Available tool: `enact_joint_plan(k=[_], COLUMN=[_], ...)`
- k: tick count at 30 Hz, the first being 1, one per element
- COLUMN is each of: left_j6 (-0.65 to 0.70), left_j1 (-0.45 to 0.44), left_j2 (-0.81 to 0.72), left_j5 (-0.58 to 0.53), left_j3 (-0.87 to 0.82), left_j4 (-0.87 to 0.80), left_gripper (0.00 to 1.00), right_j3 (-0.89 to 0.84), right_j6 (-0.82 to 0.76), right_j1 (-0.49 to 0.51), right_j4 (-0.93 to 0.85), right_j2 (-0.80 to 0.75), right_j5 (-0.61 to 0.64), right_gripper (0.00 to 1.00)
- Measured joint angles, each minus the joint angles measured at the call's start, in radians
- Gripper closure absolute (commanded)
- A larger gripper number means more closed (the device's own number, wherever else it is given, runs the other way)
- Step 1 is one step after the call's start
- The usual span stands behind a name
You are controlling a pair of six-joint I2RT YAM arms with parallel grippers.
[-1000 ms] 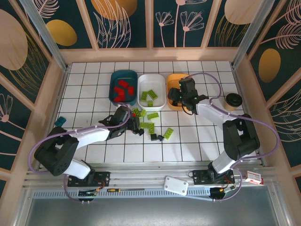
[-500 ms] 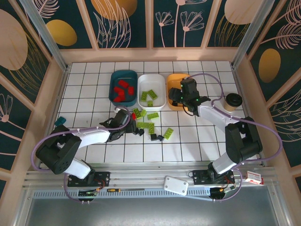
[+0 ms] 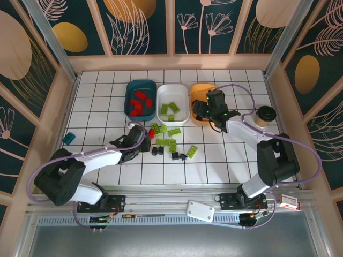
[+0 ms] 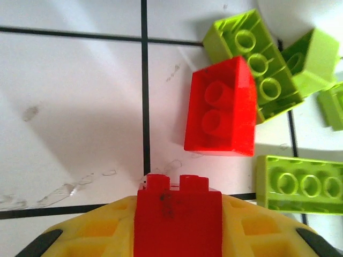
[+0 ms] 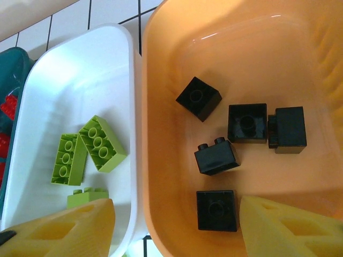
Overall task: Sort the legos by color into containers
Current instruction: Pick up the lego from the center of the table, then place the lego in the container.
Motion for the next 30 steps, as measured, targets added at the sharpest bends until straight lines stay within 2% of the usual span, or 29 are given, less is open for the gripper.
enact_joint_plan(k=[3,8,12,19,22,26,30], left_j6=[0.010,0.031,0.046,0.053,0.056,0.063,0.068], left_j1=[0.030,0.153,0.181,0.188,0.193,0.196,0.196], left_j2=[-0.057,-0.060,0.051,0.347,0.430,0.480,0.481], left_j5=[-0.022,-0.028,-0.034,-0.018,-0.018,-0.018,-0.015], left_j3=[0.068,0.225,0.372,0.581,0.637,0.673,0.696], left_j4=[-0.052,-0.051,-0.029,-0.011,-0.017,-0.023,-0.028], left_gripper=[0.73,0.73,0.73,0.72,0.63,0.42,0.25], right_j3=[-0.017,-0.039,-0.058,-0.113,-0.140,-0.184,-0.220], right_j6=[0.000,0.003,0.004,0.008,0.007,0.007,0.007], right_j1=[-0.001,-0.001,-0.001,-0.001,0.006,0.039,0.105], right_j4=[0.000,0.005,0.009,0.016,0.017,0.020,0.015], right_j2=[-0.024,-0.053,-0.063,-0.106,-0.138,-0.196,-0.254], right_j5=[0.000,0.000,-0.002,-0.015,-0.020,-0.034,-0.045], right_gripper=[0.37,0.37,0.37,0.36,0.35,0.33,0.32])
